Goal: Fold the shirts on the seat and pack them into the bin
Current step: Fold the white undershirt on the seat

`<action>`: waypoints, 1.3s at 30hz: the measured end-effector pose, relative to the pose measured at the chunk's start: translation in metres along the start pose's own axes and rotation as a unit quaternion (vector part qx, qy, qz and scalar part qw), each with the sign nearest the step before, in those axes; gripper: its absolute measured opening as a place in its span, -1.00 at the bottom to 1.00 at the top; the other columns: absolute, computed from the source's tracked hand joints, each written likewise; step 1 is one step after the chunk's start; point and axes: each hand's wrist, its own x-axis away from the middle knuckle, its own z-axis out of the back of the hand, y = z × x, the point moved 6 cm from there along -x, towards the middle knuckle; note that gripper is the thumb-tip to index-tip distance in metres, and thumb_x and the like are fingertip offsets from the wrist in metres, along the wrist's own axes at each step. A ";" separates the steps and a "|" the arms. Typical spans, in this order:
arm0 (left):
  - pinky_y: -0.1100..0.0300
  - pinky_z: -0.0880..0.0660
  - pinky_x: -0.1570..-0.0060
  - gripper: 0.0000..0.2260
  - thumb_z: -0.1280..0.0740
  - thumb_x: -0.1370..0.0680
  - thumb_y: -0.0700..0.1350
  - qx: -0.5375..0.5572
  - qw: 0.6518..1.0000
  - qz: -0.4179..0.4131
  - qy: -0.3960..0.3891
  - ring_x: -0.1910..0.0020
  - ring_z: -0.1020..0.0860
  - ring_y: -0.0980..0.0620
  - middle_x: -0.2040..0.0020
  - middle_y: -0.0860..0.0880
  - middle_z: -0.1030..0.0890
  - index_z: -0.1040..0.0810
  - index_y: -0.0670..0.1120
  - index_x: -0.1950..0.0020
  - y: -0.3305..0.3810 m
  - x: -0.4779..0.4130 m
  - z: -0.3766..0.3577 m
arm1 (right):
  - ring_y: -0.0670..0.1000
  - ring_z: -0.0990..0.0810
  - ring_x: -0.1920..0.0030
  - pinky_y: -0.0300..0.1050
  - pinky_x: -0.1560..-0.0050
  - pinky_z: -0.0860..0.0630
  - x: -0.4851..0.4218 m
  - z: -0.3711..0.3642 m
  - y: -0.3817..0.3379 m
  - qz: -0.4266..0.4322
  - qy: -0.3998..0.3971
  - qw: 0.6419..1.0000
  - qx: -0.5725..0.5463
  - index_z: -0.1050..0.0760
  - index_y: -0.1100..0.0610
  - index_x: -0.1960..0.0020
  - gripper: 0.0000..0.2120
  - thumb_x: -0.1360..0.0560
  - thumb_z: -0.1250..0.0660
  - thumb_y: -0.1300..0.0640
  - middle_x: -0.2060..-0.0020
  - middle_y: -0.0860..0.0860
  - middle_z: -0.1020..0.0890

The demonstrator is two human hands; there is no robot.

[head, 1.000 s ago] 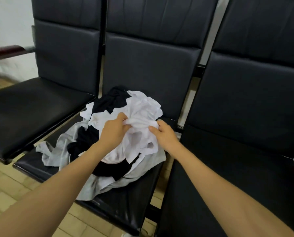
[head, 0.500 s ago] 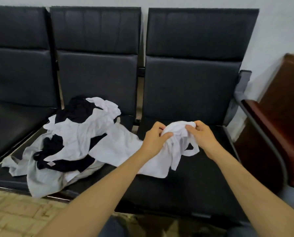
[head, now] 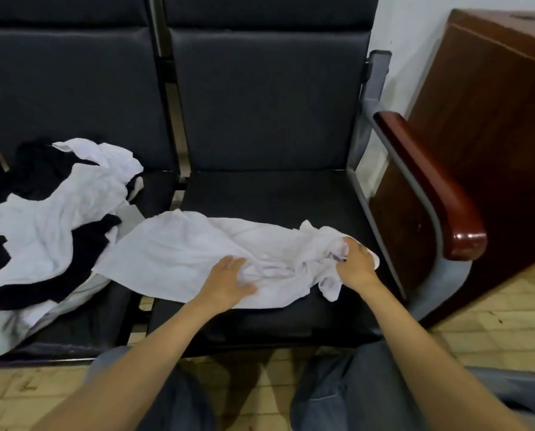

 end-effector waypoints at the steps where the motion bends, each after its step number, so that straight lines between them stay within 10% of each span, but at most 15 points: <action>1: 0.11 -0.02 -0.46 -0.40 -0.30 -0.55 0.07 -0.020 1.000 -0.002 -0.017 -0.53 0.01 -0.04 -0.56 -0.07 -0.02 -0.15 0.01 -0.53 -0.001 -0.004 -0.004 | 0.16 -0.53 -0.17 -0.04 -0.12 -0.47 -0.002 -0.001 0.004 0.005 0.022 0.999 -0.032 -0.45 0.17 -0.27 -0.69 -0.53 -0.22 0.24 -0.16 0.11 -0.56; 7: -0.07 0.09 -0.48 -0.51 -0.11 -0.64 -0.07 -0.160 0.982 0.035 0.092 -0.54 0.10 -0.12 -0.56 -0.14 0.06 -0.06 -0.01 -0.55 -0.001 -0.045 0.021 | 0.21 -0.45 -0.21 0.05 -0.17 -0.45 -0.005 -0.009 0.020 -0.061 -0.005 0.997 -0.052 -0.40 0.15 -0.31 -0.63 -0.54 -0.24 0.07 -0.15 0.16 -0.54; 10: 0.11 0.01 -0.46 -0.51 -0.24 -0.60 -0.13 -0.074 0.981 -0.076 0.165 -0.52 -0.02 -0.08 -0.54 -0.12 -0.07 -0.20 -0.08 -0.51 0.039 -0.050 0.016 | 0.15 -0.42 -0.20 0.07 -0.20 -0.39 0.002 -0.001 0.013 -0.019 0.044 0.998 -0.043 -0.52 0.13 -0.17 -0.75 -0.55 -0.26 0.06 -0.05 0.10 -0.57; 16: 0.16 -0.38 -0.22 -0.48 -0.36 -0.51 0.05 -0.026 0.983 -0.181 -0.018 -0.27 -0.43 0.03 -0.29 0.07 -0.47 -0.31 0.09 -0.45 0.086 -0.060 -0.022 | -0.05 -0.58 0.04 -0.16 0.03 -0.50 0.021 0.025 0.001 0.068 0.099 0.936 -0.331 -0.53 0.02 -0.01 -0.88 -0.56 -0.28 0.01 0.08 -0.02 -0.61; 19: 0.15 -0.44 -0.10 -0.77 -0.26 -0.58 -0.14 0.020 0.986 -0.130 0.098 -0.13 -0.54 -0.05 -0.12 -0.03 -0.60 -0.52 -0.07 -0.23 0.073 -0.070 0.005 | -0.05 -0.59 0.09 -0.29 0.14 -0.48 0.024 0.036 0.012 0.030 0.141 0.898 -0.415 -0.52 0.05 -0.02 -0.93 -0.57 -0.29 0.09 0.15 -0.06 -0.61; 23: 0.37 -0.25 -0.19 -0.64 -0.26 -0.56 -0.31 0.097 0.955 -0.126 0.249 -0.32 -0.39 -0.08 -0.35 -0.15 -0.39 -0.40 -0.17 -0.35 0.068 -0.066 0.053 | -0.09 -0.62 0.10 -0.27 0.02 -0.52 0.014 0.032 0.023 -0.007 0.074 0.840 -0.538 -0.48 0.05 -0.17 -0.75 -0.52 -0.35 0.22 0.21 -0.05 -0.64; 25: 0.22 -0.21 -0.32 -0.52 -0.30 -0.53 -0.32 -0.005 0.959 -0.114 0.259 -0.40 -0.24 -0.13 -0.46 -0.21 -0.19 -0.29 -0.18 -0.44 0.070 -0.056 0.050 | -0.03 -0.62 -0.01 -0.15 -0.12 -0.52 0.011 0.027 0.026 -0.010 0.076 0.860 -0.505 -0.46 0.07 -0.19 -0.71 -0.52 -0.33 0.30 0.13 -0.02 -0.65; 30: 0.19 -0.33 0.01 -0.74 -0.31 -0.54 0.00 -0.134 0.950 -0.194 0.207 -0.07 -0.46 -0.08 -0.10 -0.09 -0.47 -0.51 -0.15 -0.11 0.091 -0.018 -0.011 | 0.03 -0.51 -0.18 -0.21 -0.11 -0.40 0.007 0.007 0.014 0.036 0.043 0.970 -0.236 -0.50 0.12 -0.23 -0.70 -0.51 -0.37 0.13 -0.08 0.02 -0.55; 35: 0.18 -0.26 -0.15 -0.63 -0.14 -0.62 0.11 -0.226 0.954 -0.133 0.146 -0.18 -0.39 -0.04 -0.19 -0.05 -0.44 -0.40 -0.05 -0.33 0.078 -0.021 -0.050 | 0.14 -0.42 -0.20 -0.02 -0.13 -0.41 0.009 -0.018 0.016 0.058 -0.061 0.996 0.037 -0.47 0.13 -0.20 -0.66 -0.48 -0.35 0.03 -0.12 0.07 -0.50; 39: 0.22 -0.24 -0.11 -0.80 -0.24 -0.57 -0.02 -0.208 0.953 -0.192 0.104 -0.12 -0.37 -0.02 -0.08 -0.02 -0.45 -0.53 -0.07 -0.12 0.081 -0.008 -0.041 | 0.05 -0.54 0.10 -0.16 0.13 -0.41 0.011 0.015 0.029 -0.013 0.081 0.977 -0.198 -0.49 0.11 0.02 -0.90 -0.55 -0.21 0.22 0.11 0.06 -0.57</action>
